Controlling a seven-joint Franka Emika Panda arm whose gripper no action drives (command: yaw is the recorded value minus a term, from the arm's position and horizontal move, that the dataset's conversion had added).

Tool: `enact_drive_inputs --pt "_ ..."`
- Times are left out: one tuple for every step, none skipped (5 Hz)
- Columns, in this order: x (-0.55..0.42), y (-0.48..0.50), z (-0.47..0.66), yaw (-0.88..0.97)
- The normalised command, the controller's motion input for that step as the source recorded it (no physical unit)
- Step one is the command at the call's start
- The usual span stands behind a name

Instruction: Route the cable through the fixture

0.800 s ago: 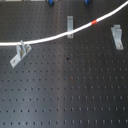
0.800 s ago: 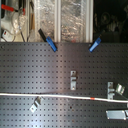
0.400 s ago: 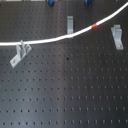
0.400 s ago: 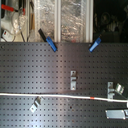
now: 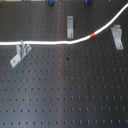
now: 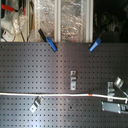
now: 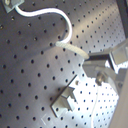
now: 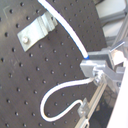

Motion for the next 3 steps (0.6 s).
enact_drive_inputs --pt "0.002 0.001 0.25 0.03" --pt "-0.228 -0.114 0.82 0.35" --pt "0.001 -0.017 0.00 0.00"
